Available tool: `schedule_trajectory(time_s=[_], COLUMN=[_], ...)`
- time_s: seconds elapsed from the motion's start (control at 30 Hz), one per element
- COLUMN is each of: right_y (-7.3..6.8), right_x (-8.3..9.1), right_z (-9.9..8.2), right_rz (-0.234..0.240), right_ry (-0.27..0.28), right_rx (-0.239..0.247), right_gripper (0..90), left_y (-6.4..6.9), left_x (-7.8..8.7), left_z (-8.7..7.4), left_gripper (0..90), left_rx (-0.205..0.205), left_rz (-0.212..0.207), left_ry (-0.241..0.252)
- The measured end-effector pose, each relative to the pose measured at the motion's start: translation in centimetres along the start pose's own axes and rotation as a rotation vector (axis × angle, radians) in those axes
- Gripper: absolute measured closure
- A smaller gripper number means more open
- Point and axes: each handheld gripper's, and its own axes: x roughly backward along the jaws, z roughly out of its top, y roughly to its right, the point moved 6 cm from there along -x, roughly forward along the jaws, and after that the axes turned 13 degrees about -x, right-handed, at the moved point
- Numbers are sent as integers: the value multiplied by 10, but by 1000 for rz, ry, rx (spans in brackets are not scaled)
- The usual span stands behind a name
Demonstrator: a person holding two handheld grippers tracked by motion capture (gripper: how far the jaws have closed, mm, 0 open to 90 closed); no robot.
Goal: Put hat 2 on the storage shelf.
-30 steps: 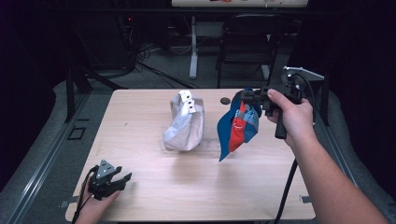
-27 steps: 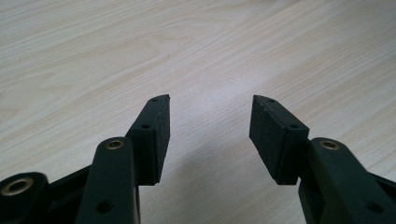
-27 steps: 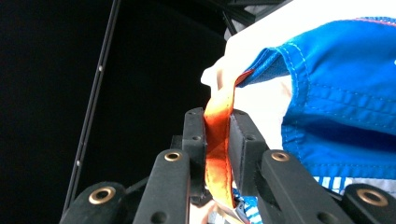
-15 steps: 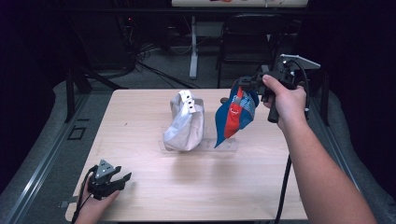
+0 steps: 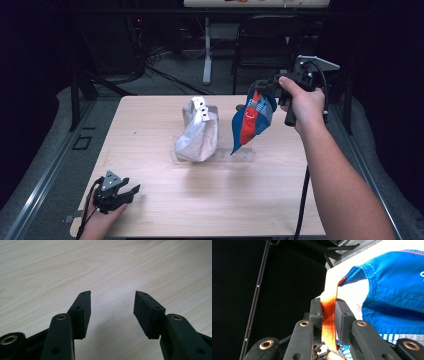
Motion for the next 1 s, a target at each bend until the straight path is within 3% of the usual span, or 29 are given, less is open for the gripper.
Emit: schedule_trajectory(time_s=[0.47,0.7,1.0], right_y=[17,34,50], right_x=[-18,-31,-30], right_z=[-3,-10,-15], right_rz=[-30,-88,-101], right_ry=[-12,-47,-61], right_rx=[-6,7,2], right_gripper=[781,777,775], left_y=[0,0,1], left_x=[0,0,-1], left_z=[0,0,0], left_gripper=[487,487,488], left_rx=[0,-4,-6], left_rz=[0,-6,-2], left_ry=[2,-5,-2])
